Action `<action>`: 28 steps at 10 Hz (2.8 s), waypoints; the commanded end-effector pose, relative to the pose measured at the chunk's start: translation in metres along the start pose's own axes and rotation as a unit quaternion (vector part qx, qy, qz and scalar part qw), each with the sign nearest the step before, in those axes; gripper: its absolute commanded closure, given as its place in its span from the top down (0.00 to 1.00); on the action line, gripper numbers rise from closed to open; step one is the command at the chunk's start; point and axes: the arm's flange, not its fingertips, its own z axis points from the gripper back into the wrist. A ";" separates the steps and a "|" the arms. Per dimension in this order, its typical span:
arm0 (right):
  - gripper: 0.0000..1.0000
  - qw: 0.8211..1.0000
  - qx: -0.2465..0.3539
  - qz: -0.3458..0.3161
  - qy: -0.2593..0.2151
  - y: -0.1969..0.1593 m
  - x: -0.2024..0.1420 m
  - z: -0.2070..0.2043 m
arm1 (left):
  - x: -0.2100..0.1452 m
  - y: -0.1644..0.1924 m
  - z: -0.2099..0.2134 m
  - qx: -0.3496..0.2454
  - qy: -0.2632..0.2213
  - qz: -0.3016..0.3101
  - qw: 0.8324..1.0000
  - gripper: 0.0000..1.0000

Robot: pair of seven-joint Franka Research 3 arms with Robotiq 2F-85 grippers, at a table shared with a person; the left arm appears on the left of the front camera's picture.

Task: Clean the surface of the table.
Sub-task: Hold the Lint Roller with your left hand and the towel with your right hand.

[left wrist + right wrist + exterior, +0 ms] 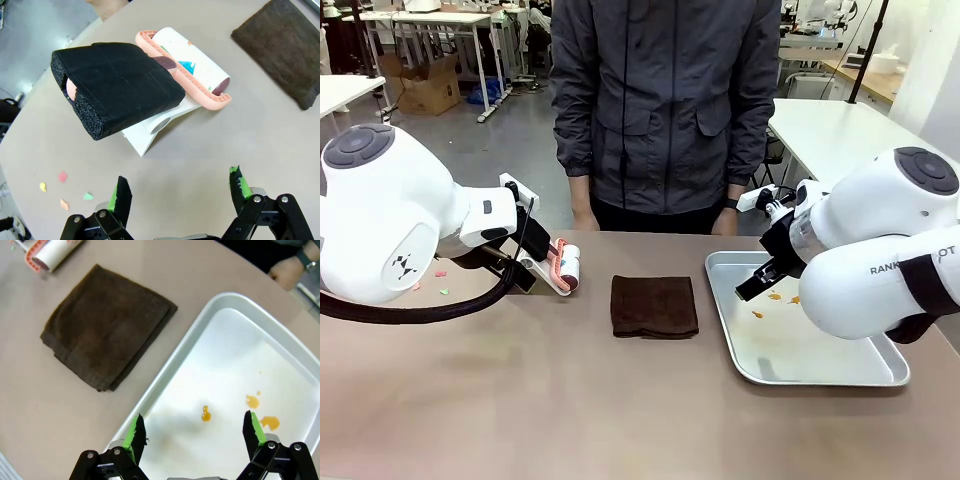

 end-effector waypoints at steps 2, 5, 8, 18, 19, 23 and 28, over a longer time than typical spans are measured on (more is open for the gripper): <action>1.00 1.000 0.000 0.000 0.000 0.000 0.000 0.000 | 0.000 0.000 0.000 0.000 0.000 0.000 1.000 1.00; 1.00 1.000 0.000 0.000 0.000 0.000 0.000 0.000 | 0.000 0.000 0.000 0.000 0.000 0.000 1.000 1.00; 1.00 0.984 0.096 -0.126 0.085 -0.015 -0.007 0.055 | -0.003 -0.008 0.049 -0.097 0.090 0.103 0.986 1.00; 1.00 0.818 0.347 -0.430 -0.160 -0.130 -0.228 0.175 | -0.178 0.187 0.136 -0.378 -0.164 0.414 0.812 1.00; 1.00 0.788 0.356 -0.466 -0.189 -0.143 -0.249 0.168 | -0.193 0.182 0.132 -0.381 -0.192 0.442 0.789 1.00; 1.00 0.745 0.342 -0.545 -0.175 -0.174 -0.275 0.129 | -0.232 0.169 0.113 -0.354 -0.233 0.537 0.729 1.00; 1.00 0.740 0.350 -0.546 -0.178 -0.232 -0.285 0.154 | -0.228 0.236 0.109 -0.354 -0.217 0.549 0.726 1.00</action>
